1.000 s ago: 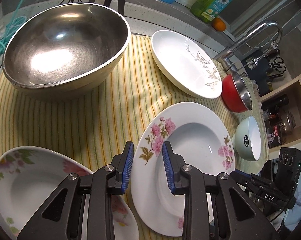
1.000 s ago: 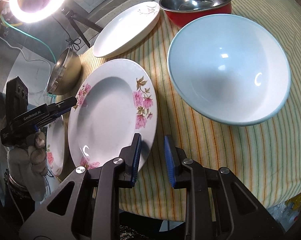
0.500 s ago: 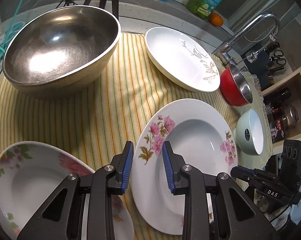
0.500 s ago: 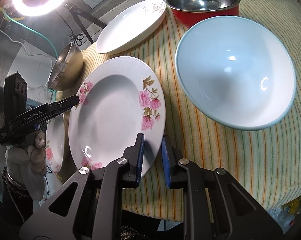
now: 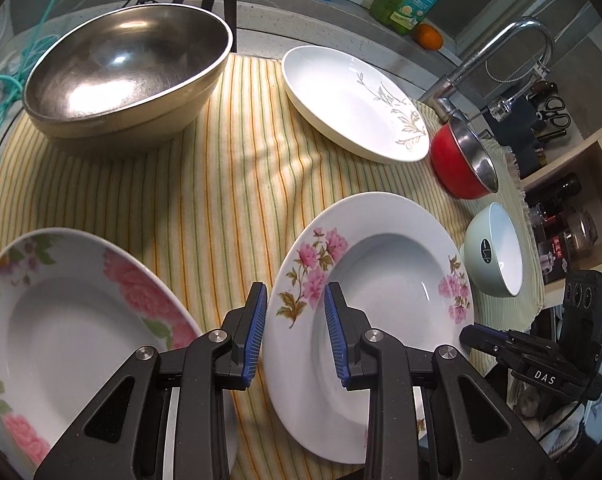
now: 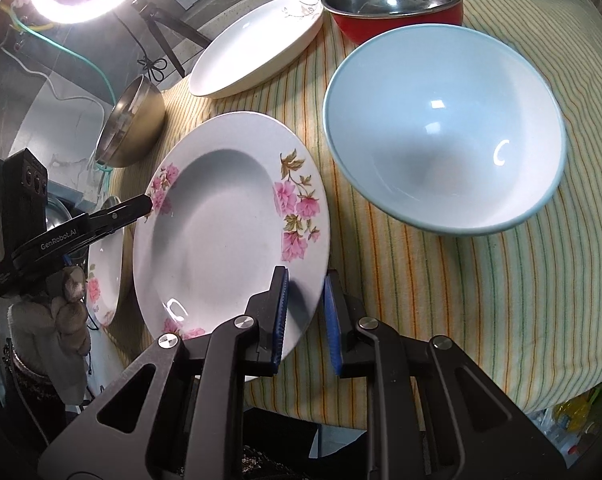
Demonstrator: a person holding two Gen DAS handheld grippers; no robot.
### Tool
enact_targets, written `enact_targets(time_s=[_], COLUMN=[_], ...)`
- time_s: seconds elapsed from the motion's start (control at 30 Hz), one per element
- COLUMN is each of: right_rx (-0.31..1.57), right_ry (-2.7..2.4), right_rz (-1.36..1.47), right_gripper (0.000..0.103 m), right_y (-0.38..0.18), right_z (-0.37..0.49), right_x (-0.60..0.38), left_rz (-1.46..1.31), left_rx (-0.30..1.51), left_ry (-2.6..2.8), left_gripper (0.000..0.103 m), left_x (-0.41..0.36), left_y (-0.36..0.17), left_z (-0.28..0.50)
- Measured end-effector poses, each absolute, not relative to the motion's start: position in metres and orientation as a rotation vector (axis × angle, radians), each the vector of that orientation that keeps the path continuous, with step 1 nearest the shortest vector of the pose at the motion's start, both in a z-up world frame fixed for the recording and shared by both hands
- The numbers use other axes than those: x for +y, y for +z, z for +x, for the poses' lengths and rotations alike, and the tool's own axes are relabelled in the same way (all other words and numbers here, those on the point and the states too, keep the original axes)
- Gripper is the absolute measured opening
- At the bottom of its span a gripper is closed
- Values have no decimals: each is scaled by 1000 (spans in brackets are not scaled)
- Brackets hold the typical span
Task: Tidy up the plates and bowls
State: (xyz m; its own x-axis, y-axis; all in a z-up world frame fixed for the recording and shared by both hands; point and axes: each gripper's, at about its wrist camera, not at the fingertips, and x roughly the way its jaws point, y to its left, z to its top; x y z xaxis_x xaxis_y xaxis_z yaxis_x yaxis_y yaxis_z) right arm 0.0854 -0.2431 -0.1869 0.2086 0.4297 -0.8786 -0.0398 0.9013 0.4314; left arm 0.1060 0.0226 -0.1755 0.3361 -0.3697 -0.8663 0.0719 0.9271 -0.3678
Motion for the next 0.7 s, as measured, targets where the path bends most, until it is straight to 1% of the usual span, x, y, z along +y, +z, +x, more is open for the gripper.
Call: enact_targets(time_s=[0.7], right_rx=[1333], right_ry=[359], right_rz=[313], right_gripper=[19], right_y=[-186], right_z=[76], right_x=[-243], left_rz=[-283], left_rx=[1191], left_ry=[-270], left_gripper=[27], left_x=[21], left_y=[-177], left_z=[90])
